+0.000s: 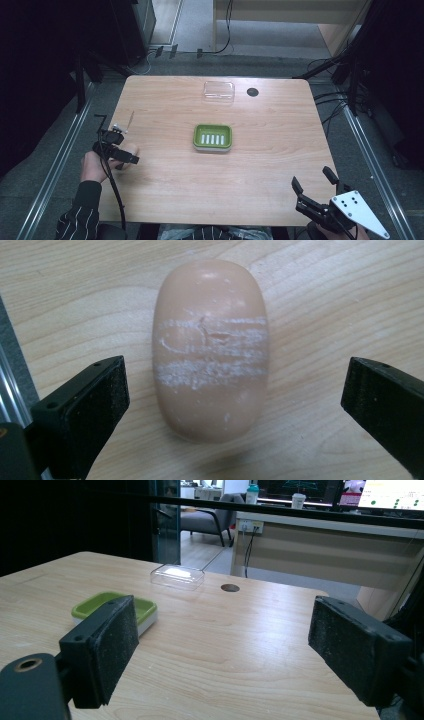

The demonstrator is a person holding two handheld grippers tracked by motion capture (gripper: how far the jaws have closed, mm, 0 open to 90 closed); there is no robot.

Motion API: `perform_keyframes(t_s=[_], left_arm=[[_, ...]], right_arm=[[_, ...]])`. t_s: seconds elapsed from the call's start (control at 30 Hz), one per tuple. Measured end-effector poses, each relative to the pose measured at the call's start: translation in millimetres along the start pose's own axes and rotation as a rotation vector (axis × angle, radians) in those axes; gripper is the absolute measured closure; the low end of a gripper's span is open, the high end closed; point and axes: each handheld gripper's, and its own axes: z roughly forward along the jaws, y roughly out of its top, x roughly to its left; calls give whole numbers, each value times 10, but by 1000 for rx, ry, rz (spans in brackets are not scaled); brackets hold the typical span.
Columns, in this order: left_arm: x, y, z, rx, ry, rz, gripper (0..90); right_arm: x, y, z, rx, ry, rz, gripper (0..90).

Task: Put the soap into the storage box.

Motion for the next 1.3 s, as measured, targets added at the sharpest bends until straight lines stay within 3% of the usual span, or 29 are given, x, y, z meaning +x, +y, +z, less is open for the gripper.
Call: perform_keyframes(t_s=[0.53,0.83,1.3], left_arm=[[97,93,142,1,2,-40,172],[62,112,201,36,21,-24,316],[47,99,209,30,35,-20,333]], right_arm=[[-2,-1,-8,3,-3,1,132],[-2,0,-9,4,-2,2,132],[-8,-2,-9,0,-2,3,132]])
